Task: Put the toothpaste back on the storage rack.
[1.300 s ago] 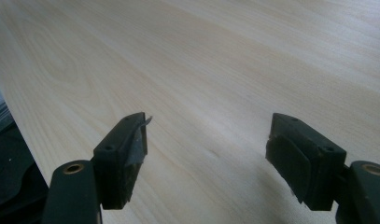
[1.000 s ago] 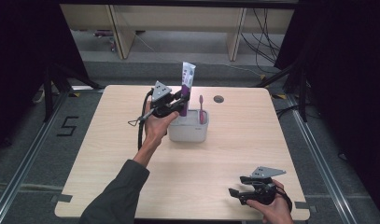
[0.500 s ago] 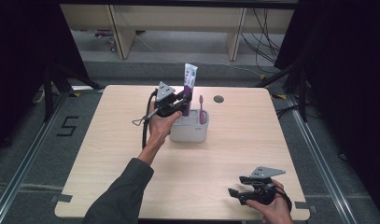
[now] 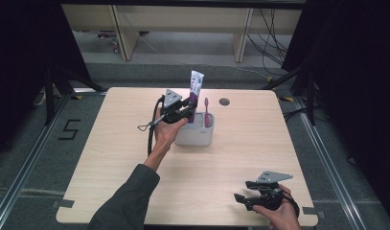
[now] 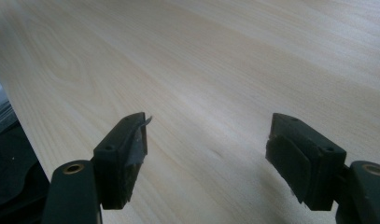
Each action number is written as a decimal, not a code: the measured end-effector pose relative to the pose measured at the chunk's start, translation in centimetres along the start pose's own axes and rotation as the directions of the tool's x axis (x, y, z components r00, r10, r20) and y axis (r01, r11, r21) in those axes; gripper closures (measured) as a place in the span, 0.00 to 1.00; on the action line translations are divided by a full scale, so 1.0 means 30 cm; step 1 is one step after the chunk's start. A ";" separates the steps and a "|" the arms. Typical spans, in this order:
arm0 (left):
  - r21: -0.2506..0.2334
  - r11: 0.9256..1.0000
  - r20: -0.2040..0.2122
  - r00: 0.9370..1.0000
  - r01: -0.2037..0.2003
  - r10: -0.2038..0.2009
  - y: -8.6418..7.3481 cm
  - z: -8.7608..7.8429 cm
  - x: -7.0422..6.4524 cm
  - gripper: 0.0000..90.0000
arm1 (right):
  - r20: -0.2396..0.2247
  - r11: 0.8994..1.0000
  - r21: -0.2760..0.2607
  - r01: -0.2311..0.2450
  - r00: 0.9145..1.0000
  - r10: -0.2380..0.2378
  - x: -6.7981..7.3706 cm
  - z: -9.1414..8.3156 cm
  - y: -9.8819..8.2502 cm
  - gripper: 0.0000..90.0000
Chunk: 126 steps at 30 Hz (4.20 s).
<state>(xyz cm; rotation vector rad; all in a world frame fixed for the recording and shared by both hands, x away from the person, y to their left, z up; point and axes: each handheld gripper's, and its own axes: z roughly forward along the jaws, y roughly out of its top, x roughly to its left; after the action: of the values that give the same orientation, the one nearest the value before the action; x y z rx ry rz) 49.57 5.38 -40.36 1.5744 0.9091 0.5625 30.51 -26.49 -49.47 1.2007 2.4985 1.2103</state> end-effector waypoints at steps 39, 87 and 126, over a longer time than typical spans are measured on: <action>0.149 0.987 -0.031 0.997 -0.058 0.064 -0.122 0.044 -0.024 0.77 | 0.004 1.000 0.014 -0.004 1.000 0.004 0.004 0.002 -0.001 0.33; 0.195 0.980 -0.051 0.998 -0.024 0.035 -0.022 -0.110 -0.028 0.42 | 0.001 0.999 0.020 0.025 1.000 -0.025 -0.006 0.008 -0.003 0.33; 0.218 0.976 -0.029 0.999 -0.010 0.017 -0.052 -0.240 0.047 0.33 | 0.012 1.000 0.018 0.018 1.000 -0.018 -0.005 0.006 -0.004 0.33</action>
<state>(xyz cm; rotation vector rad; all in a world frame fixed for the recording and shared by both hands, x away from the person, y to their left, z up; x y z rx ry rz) 44.44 10.83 -40.54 1.7744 1.0116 0.5113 30.62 -26.54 -49.69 1.1828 2.5114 1.1756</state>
